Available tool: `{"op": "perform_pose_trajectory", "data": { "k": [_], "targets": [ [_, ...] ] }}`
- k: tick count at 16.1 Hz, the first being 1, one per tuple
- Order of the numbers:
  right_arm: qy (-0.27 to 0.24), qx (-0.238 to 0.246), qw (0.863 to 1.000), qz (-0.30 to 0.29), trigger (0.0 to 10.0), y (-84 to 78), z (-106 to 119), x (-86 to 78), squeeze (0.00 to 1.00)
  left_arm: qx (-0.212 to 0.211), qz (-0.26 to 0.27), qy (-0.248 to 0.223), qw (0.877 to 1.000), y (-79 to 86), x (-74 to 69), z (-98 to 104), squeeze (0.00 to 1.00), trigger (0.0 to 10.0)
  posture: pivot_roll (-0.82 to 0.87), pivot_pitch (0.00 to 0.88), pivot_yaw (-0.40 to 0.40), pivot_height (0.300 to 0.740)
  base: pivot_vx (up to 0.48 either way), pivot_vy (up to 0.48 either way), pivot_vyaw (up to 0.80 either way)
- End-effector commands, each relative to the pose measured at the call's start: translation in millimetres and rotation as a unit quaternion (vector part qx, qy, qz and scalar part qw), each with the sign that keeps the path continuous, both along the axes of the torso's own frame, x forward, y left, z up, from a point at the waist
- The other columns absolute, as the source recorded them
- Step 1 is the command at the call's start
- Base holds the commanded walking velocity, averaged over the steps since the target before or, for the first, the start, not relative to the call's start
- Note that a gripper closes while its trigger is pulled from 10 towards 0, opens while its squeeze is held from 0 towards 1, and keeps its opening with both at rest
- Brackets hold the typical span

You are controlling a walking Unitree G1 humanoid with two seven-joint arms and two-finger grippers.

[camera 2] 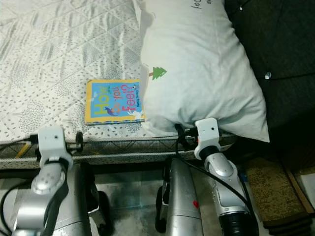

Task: Clean up the room

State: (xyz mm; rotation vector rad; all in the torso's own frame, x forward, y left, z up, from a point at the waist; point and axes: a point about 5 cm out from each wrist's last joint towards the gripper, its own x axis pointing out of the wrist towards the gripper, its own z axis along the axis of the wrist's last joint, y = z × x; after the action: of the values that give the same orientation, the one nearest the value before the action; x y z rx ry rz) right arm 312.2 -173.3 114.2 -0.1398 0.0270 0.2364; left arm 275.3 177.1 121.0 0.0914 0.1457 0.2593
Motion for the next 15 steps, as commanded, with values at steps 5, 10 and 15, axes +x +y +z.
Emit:
{"op": "perform_pose_trajectory", "data": {
  "k": [5, 10, 15],
  "targets": [
    [0.004, -0.003, 1.000, -0.001, 10.0, -2.3, -3, -2.5, 0.00, -0.006, -0.013, 0.034, 0.999, 7.9, 22.0, -16, 0.00, 10.0, -0.03, 0.288, -0.064, 0.528, 0.000, 0.000, 0.00],
    [0.001, -0.003, 1.000, -0.002, 10.0, -1.8, -2, -3.2, 0.00, -0.009, -0.029, 0.034, 0.999, 6.2, 43.7, -19, 0.00, 10.0, -0.04, 0.286, -0.063, 0.528, 0.000, 0.000, 0.00],
    [0.000, -0.002, 1.000, -0.001, 10.0, -1.2, -2, -3.0, 0.00, -0.010, -0.027, 0.029, 0.999, 11.7, 55.7, -19, 0.00, 10.0, -0.04, 0.287, -0.063, 0.528, 0.000, 0.000, 0.00]
  ]
}}
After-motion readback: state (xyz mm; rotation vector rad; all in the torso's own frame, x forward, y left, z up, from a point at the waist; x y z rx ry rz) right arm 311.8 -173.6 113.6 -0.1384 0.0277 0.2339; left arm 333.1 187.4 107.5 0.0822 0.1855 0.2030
